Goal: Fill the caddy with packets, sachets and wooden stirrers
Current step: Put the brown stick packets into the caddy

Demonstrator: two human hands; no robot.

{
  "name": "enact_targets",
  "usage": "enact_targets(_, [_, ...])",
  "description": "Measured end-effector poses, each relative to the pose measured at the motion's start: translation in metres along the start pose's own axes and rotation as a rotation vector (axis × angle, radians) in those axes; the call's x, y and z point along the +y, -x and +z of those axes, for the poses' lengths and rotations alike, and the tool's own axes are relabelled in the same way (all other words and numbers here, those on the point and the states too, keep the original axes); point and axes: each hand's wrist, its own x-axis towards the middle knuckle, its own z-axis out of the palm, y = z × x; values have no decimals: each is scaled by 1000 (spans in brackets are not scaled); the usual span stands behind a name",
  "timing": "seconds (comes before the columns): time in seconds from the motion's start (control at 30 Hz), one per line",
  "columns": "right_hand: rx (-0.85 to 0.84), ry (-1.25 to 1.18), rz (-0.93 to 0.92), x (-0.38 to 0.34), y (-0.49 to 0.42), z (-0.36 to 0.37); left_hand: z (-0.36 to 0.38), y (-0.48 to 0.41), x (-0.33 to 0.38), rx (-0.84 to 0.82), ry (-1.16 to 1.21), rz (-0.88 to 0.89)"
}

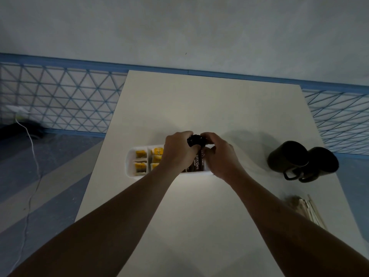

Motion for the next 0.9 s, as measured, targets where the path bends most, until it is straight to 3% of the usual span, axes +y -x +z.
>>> enact_targets(0.57, [36, -7, 123, 6, 9, 2, -4, 4, -1, -8, 22, -17])
enact_targets(0.9, [178, -18, 152, 3, 34, -7, -18, 25, 4, 149, 159, 40])
